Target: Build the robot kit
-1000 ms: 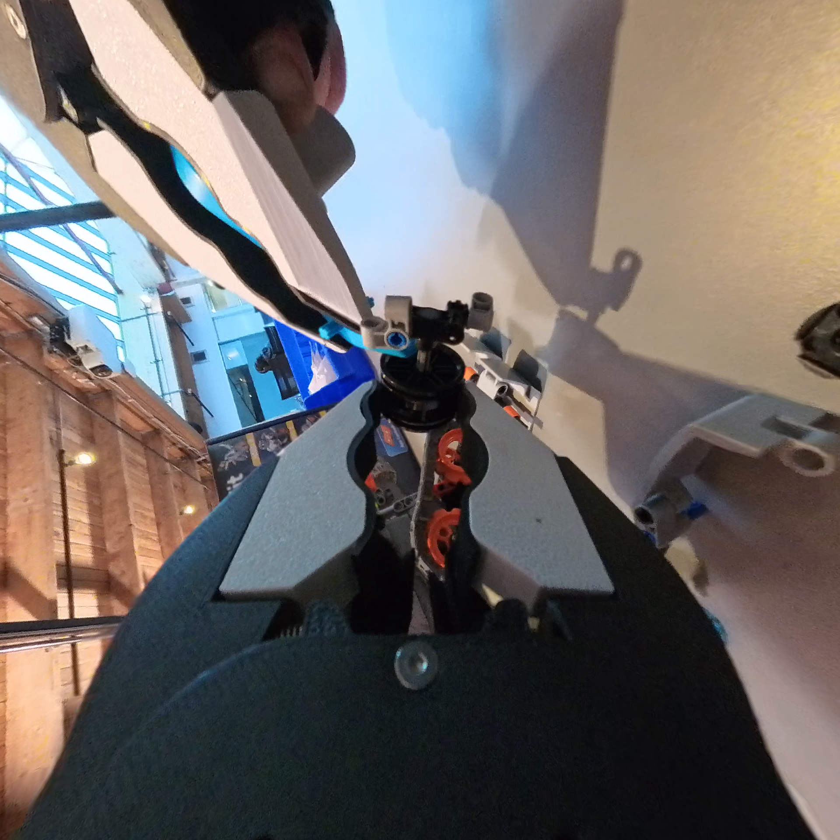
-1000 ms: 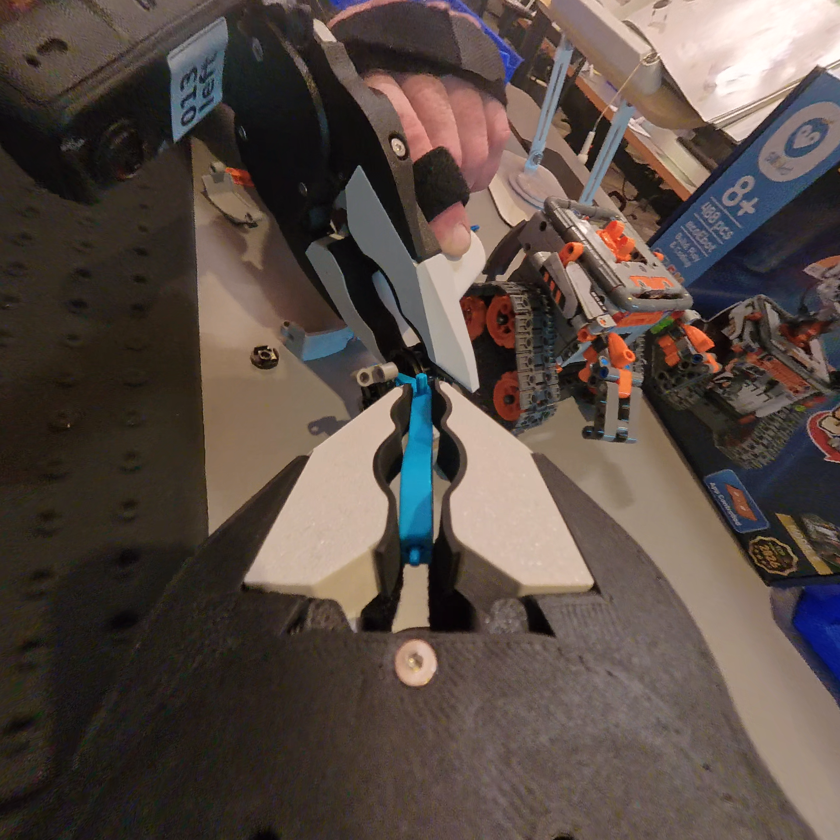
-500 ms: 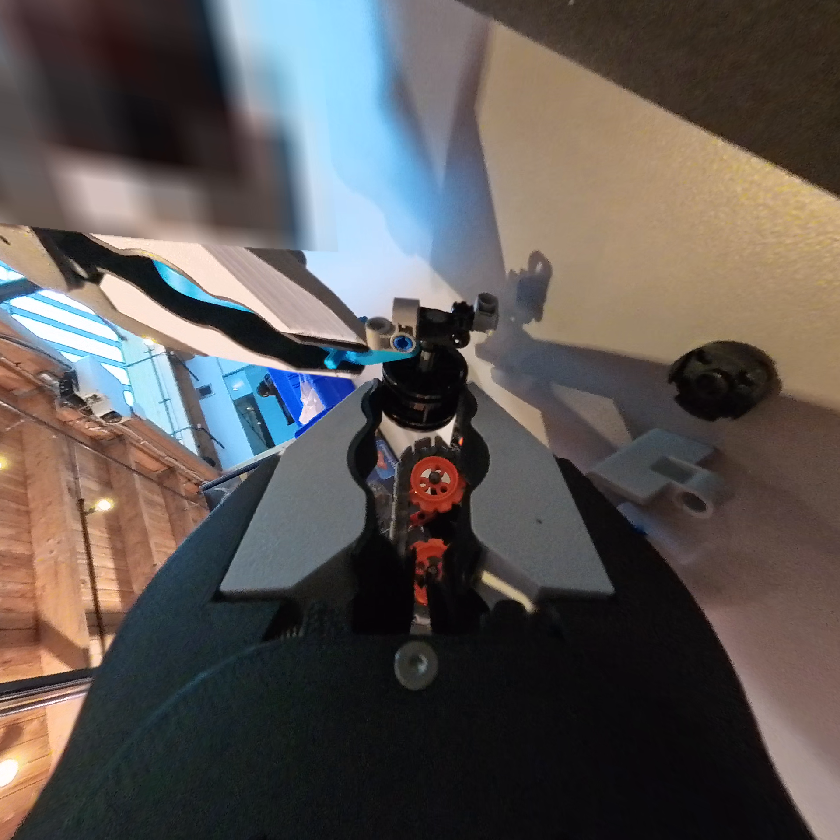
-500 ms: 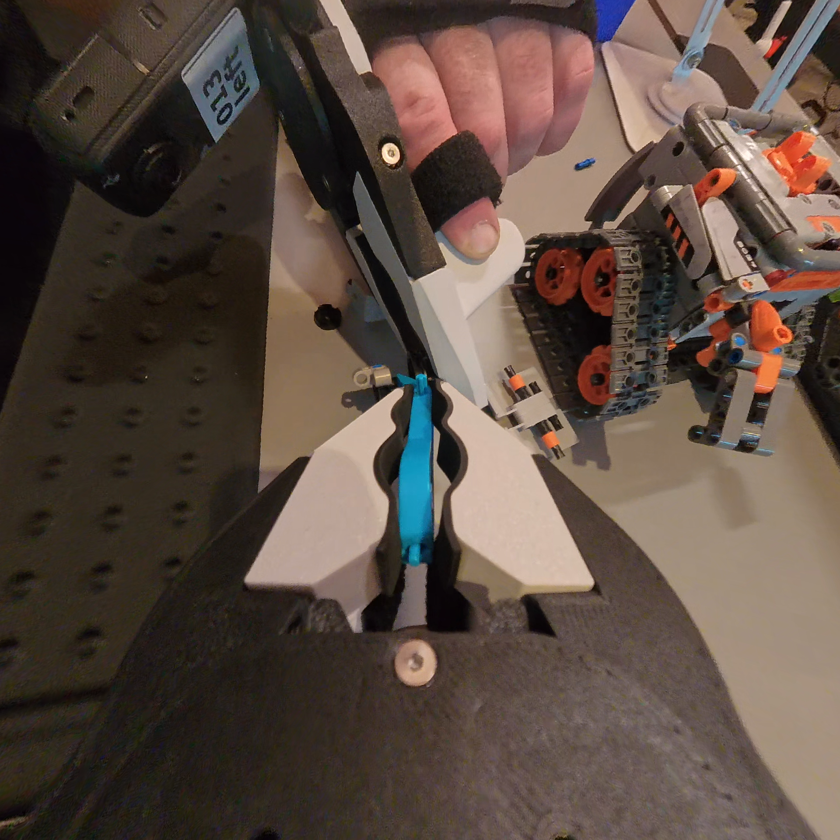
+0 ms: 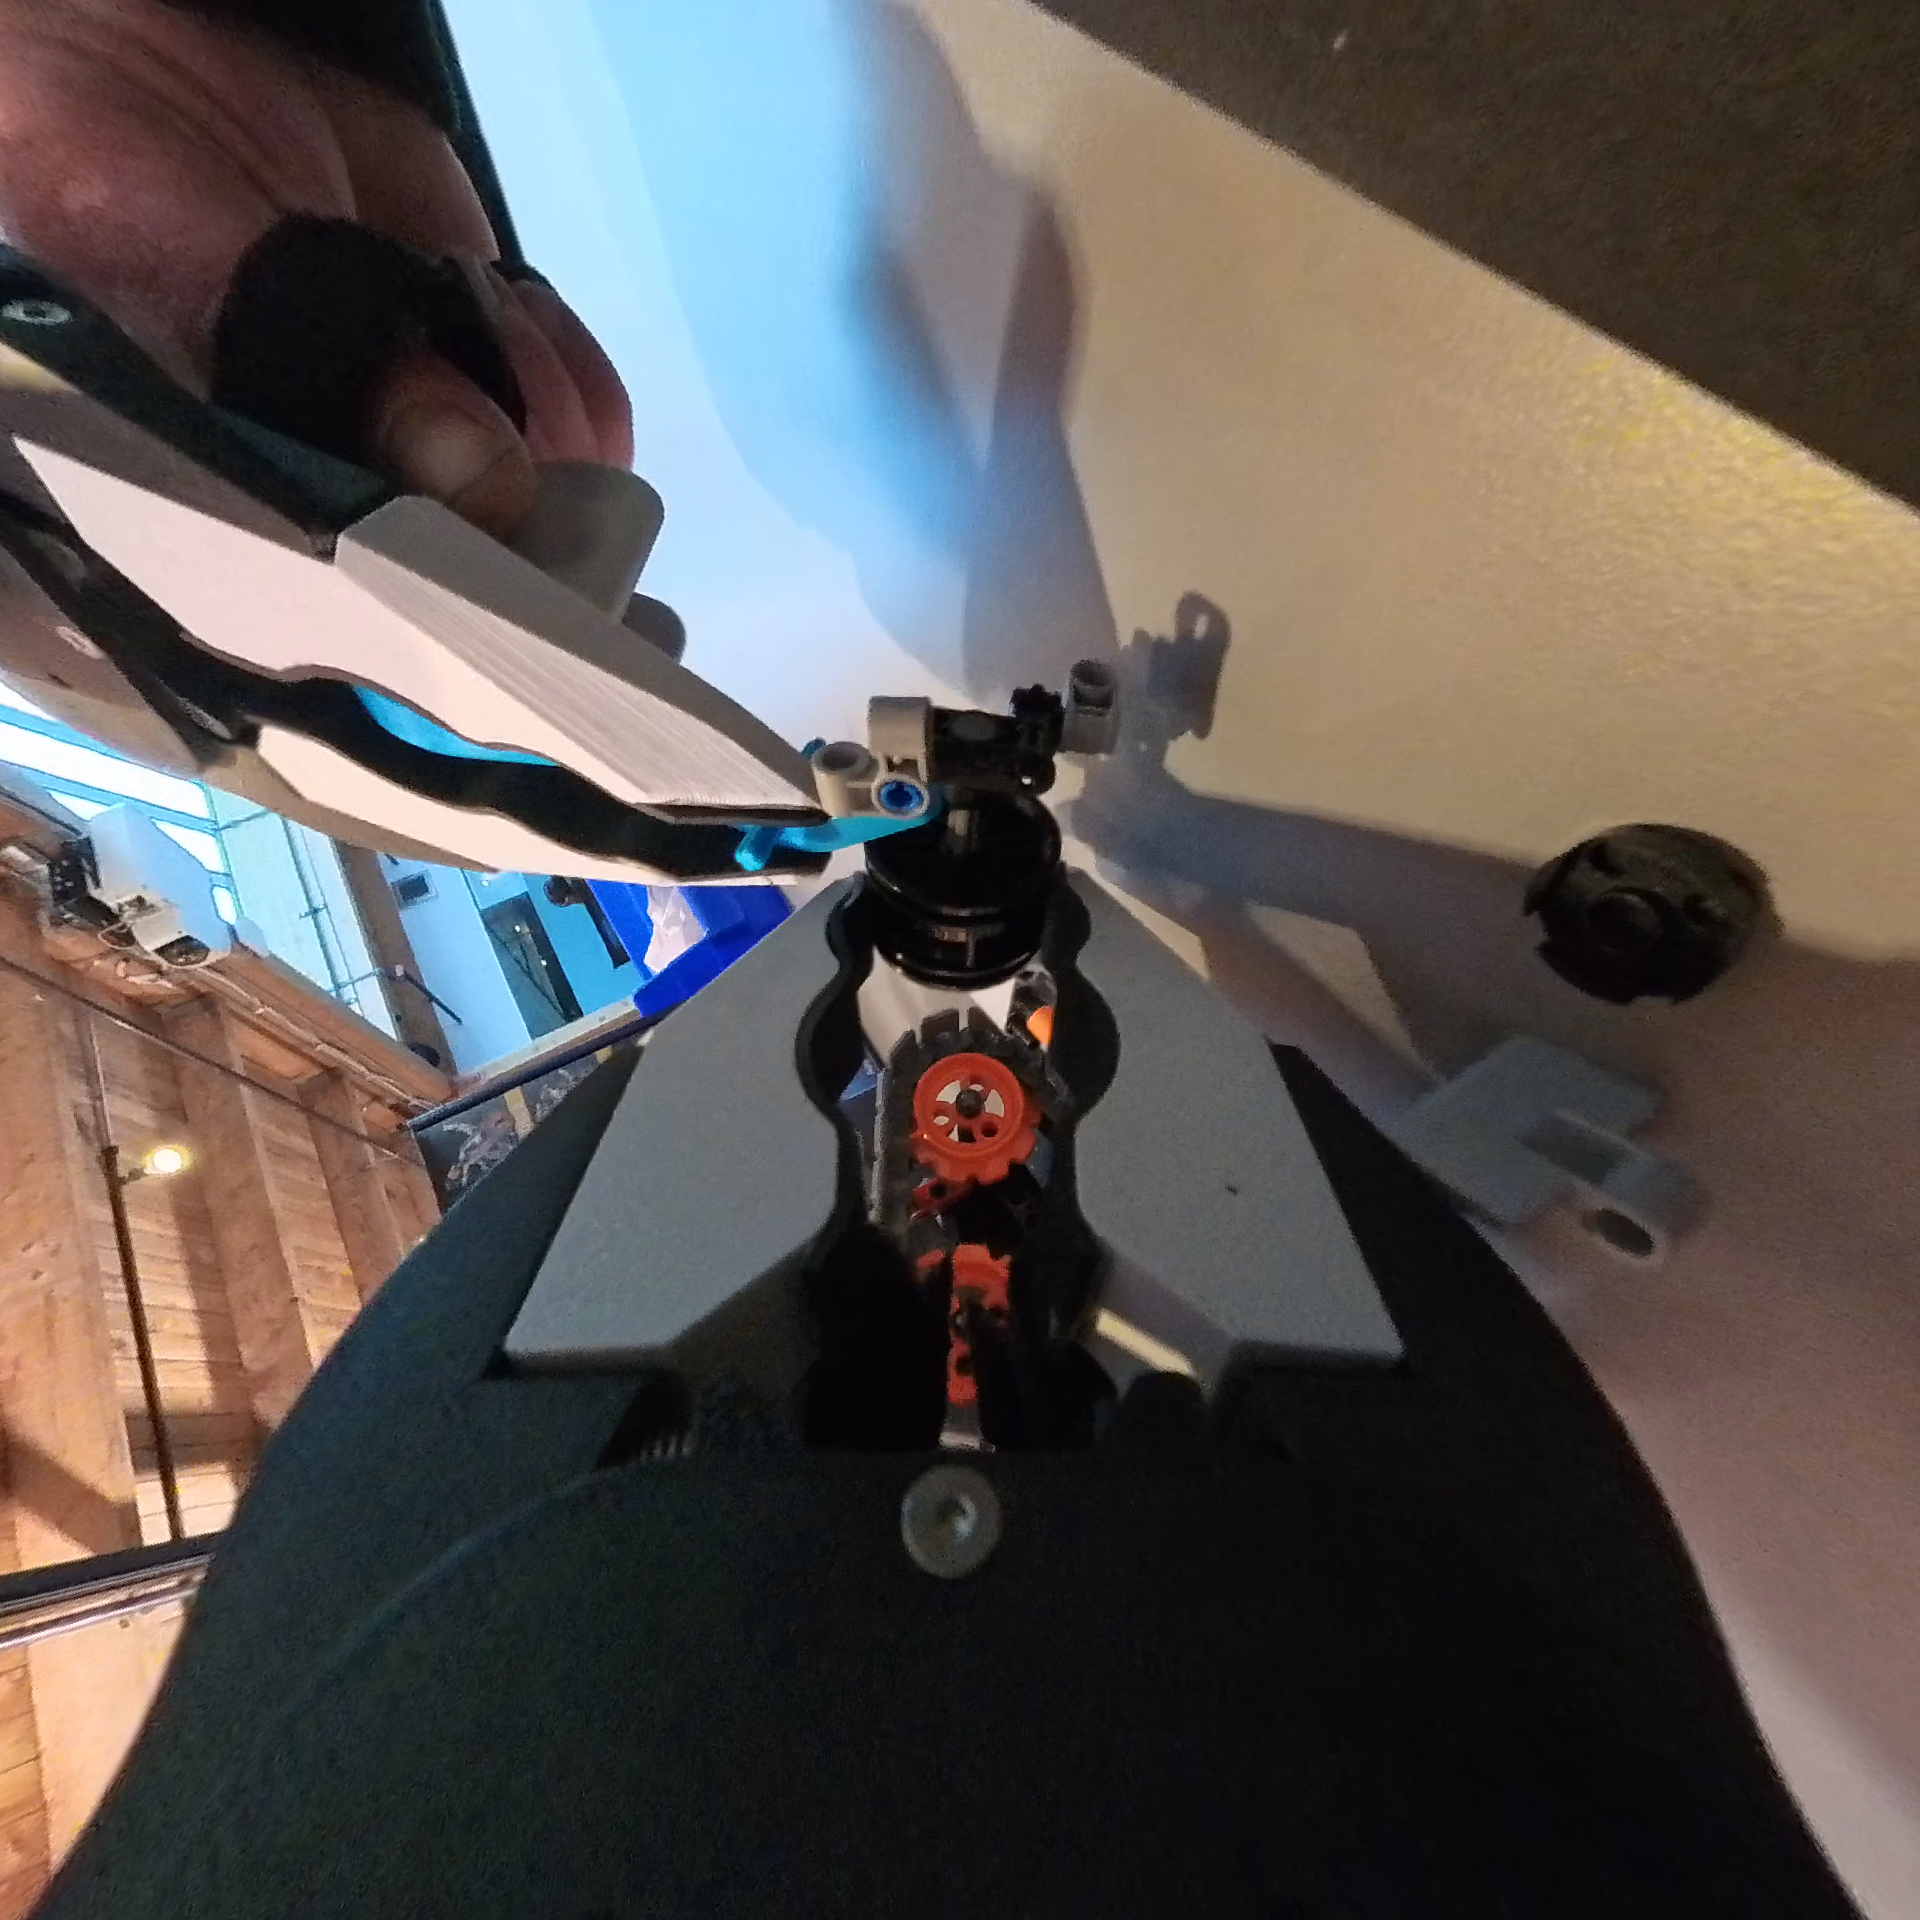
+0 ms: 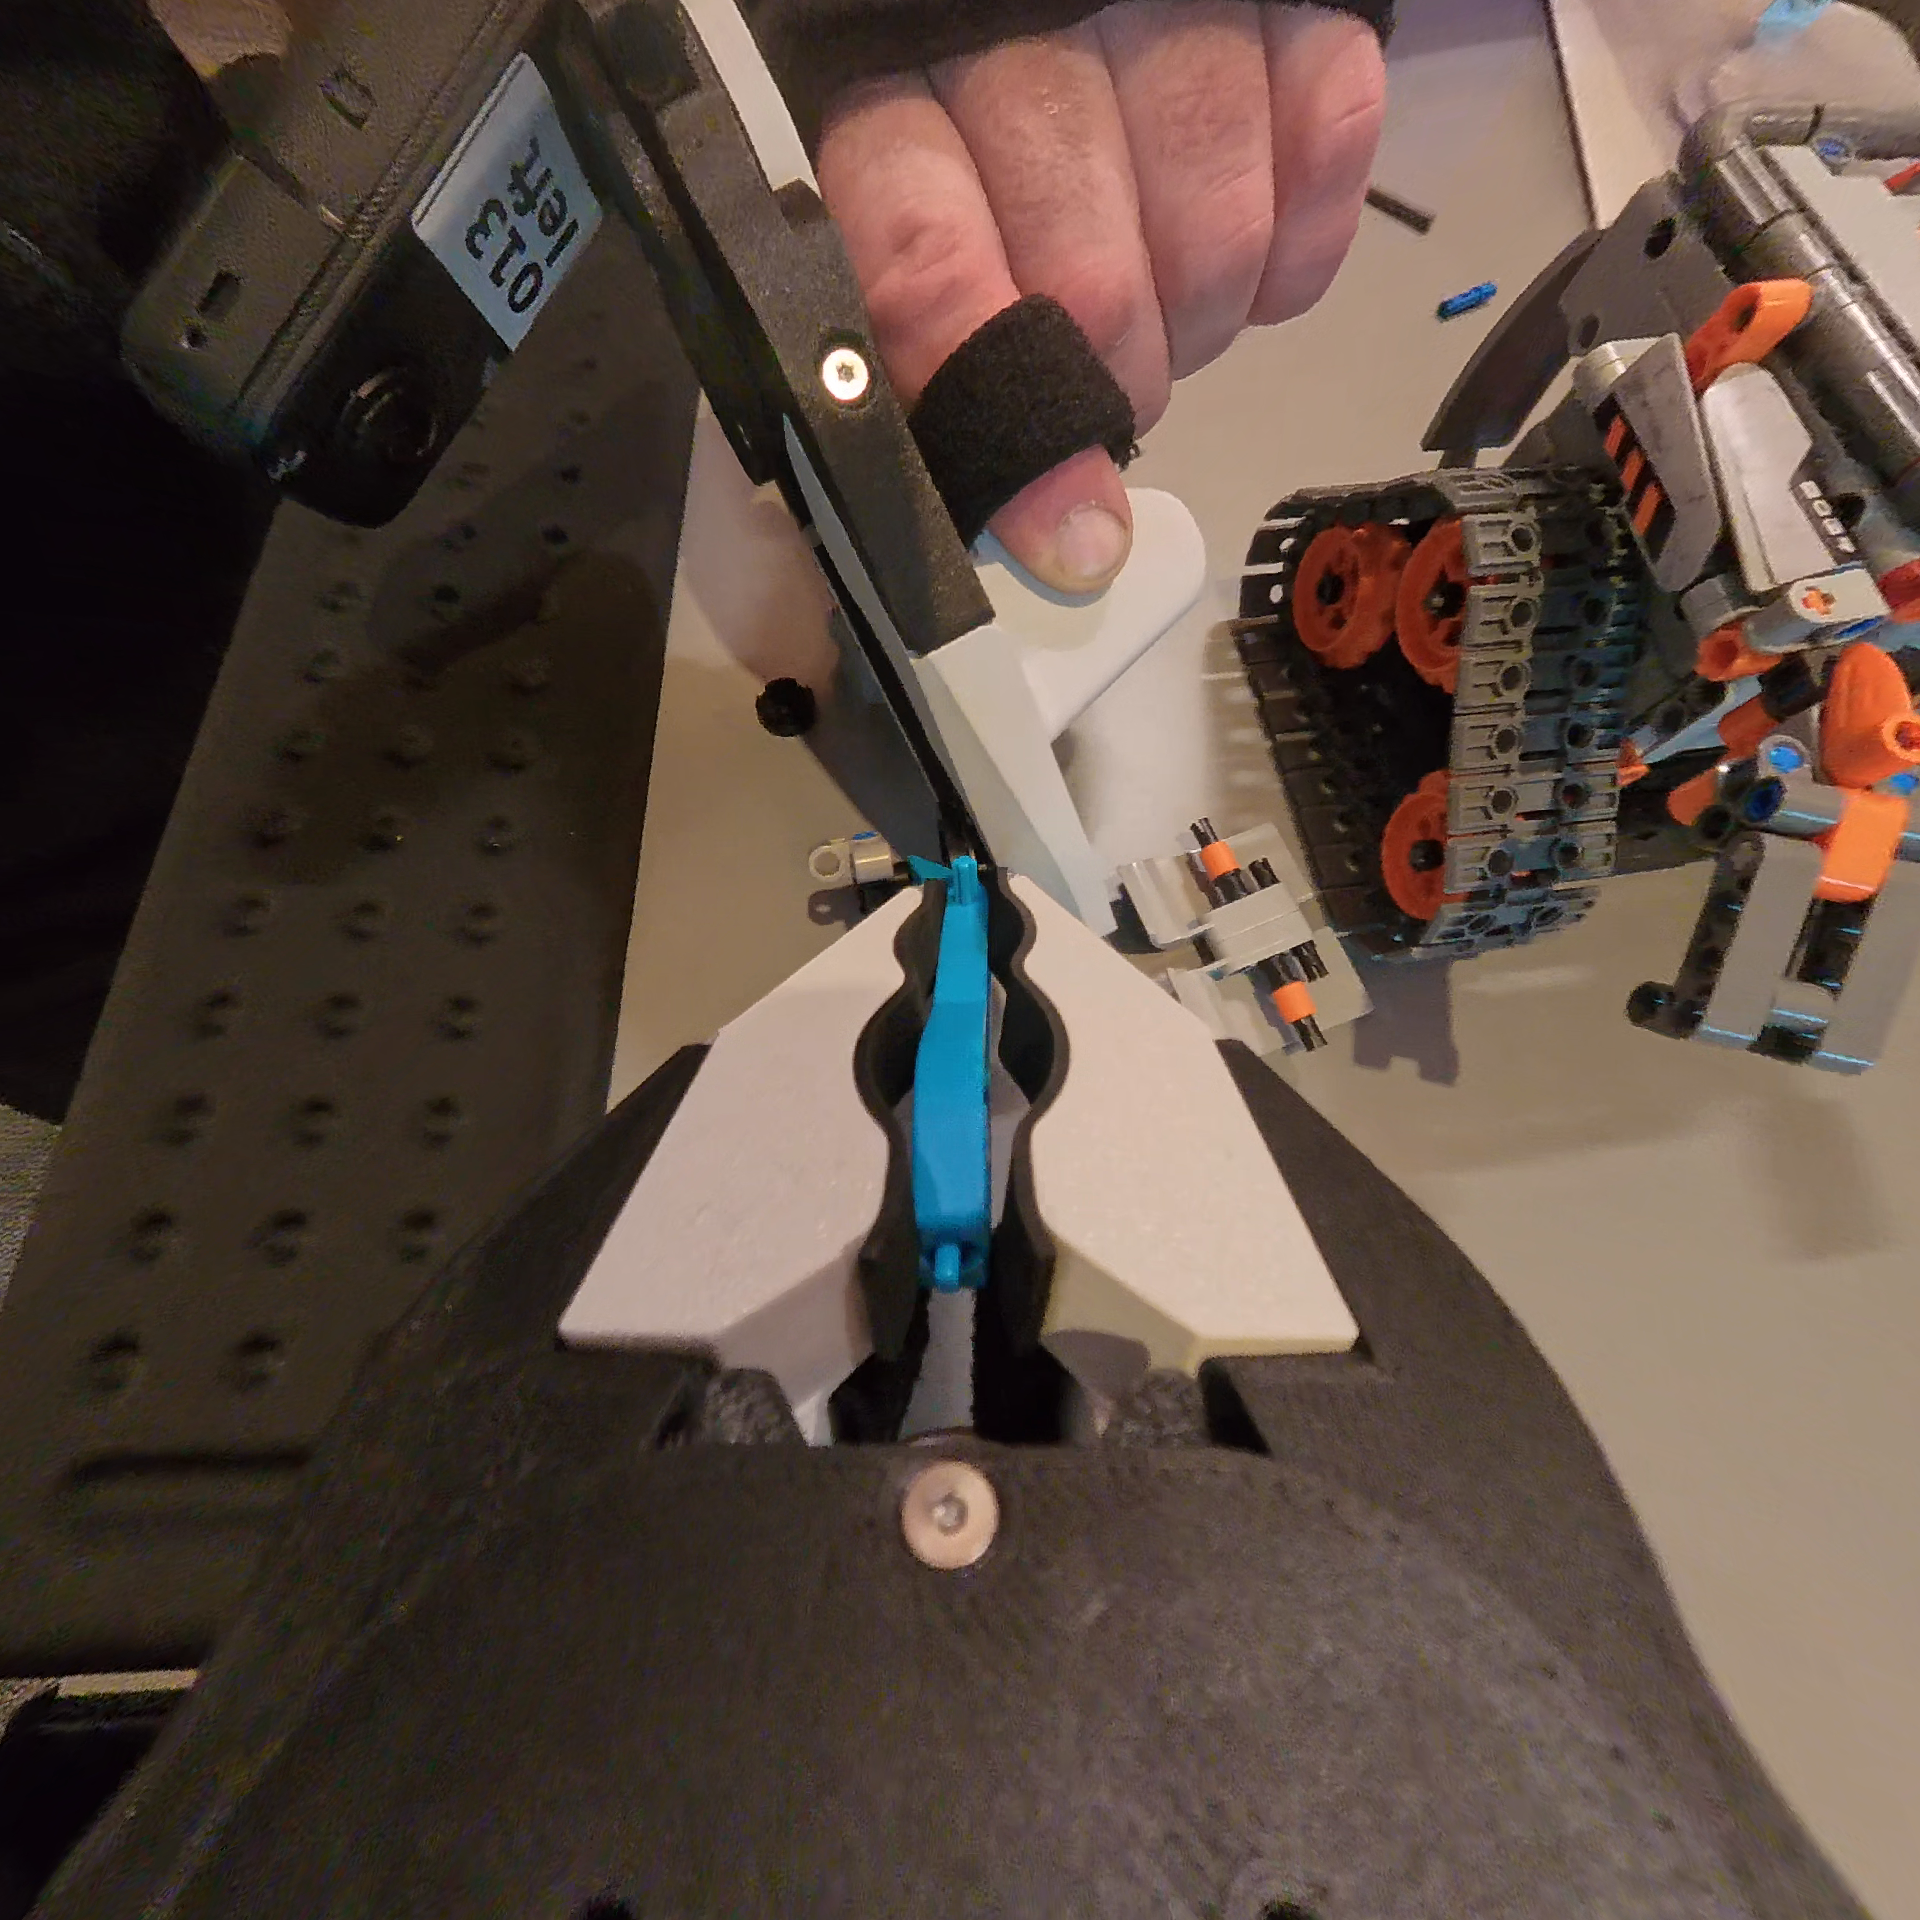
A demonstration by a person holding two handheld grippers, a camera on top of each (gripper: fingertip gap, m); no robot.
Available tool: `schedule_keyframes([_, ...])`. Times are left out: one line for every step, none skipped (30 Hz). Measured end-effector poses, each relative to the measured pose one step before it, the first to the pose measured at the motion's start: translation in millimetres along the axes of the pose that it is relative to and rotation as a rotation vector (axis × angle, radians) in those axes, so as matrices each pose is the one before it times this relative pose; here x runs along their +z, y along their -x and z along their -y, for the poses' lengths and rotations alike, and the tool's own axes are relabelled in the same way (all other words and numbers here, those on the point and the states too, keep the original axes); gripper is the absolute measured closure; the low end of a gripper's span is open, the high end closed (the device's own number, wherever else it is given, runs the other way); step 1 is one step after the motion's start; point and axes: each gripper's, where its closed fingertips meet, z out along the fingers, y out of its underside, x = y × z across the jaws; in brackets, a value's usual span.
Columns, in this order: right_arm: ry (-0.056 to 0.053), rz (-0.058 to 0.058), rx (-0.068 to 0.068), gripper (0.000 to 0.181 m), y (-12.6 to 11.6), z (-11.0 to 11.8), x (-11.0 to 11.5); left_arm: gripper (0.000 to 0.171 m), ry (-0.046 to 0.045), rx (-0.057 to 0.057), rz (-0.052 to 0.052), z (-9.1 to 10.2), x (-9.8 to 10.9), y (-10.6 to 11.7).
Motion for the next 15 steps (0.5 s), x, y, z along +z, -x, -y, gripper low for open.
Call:
schedule_keyframes([0.0018,0.0037,0.0058,0.176,-1.55,-0.52,0.11,0.142,0.0104,0.0001,0.0008,-1.66,1.07,-0.04])
schedule_keyframes([0.0022,0.0193,0.0114,0.176,0.5,-1.12,0.67,0.142,-0.00484,-0.0018,-0.0068,0.64,0.62,-1.16])
schedule_keyframes([0.0009,0.0372,0.0096,0.176,3.37,-0.75,0.45,0.142,-0.00925,-0.0033,0.0061,2.27,0.33,0.67])
schedule_keyframes([-0.0001,0.0135,0.0051,0.176,0.26,-0.2,0.56,0.142,0.01538,0.0315,0.0165,-1.3,0.37,1.35])
schedule_keyframes([0.0004,0.0099,0.0061,0.176,-0.09,-0.24,0.52,0.143,-0.00431,-0.0062,-0.0108,0.12,0.12,-1.11])
schedule_keyframes([0.0042,-0.0045,-0.0038,0.176,-1.46,-0.31,0.05,0.142,-0.00044,-0.0219,-0.0089,-0.72,0.74,-1.13])
schedule_keyframes([0.0019,-0.0047,0.0025,0.176,-1.84,-0.12,-0.29,0.142,0.00663,0.0026,0.0037,-1.62,1.14,0.43])
schedule_keyframes([0.0,0.0005,0.0047,0.176,-0.65,-0.16,0.1,0.142,0.0031,0.0018,-0.0025,-0.55,0.38,-0.14])
schedule_keyframes([0.0004,-0.0014,-0.0004,0.176,0.26,0.11,0.04,0.142,-0.00033,0.0014,0.0029,0.0,-0.1,0.3])
schedule_keyframes([-0.0007,0.0007,-0.0003,0.176,0.42,0.04,-0.03,0.142,-0.0015,0.0071,0.0054,0.39,-0.25,0.61])
schedule_keyframes([-0.0031,0.0037,0.0068,0.176,-0.25,-0.22,-0.17,0.142,0.00257,0.0002,-0.0009,-0.2,0.4,0.03])
schedule_keyframes([-0.0029,0.0033,0.009,0.176,-0.26,-0.29,-0.59,0.142,0.00286,-0.0035,0.0024,-0.24,0.5,0.31])
schedule_keyframes([-0.0051,-0.0001,0.0065,0.175,-0.03,0.17,-0.72,0.142,0.00259,0.0,0.007,0.2,0.15,0.84])
schedule_keyframes([-0.0132,-0.0077,0.0013,0.175,-0.22,1.31,-1.27,0.142,0.00571,0.0006,0.0071,-0.02,-0.36,1.14])
schedule_keyframes([-0.0261,-0.029,-0.0059,0.175,-2.16,3.88,-2.12,0.141,0.01415,-0.0149,-0.0074,-1.6,0.48,1.07])
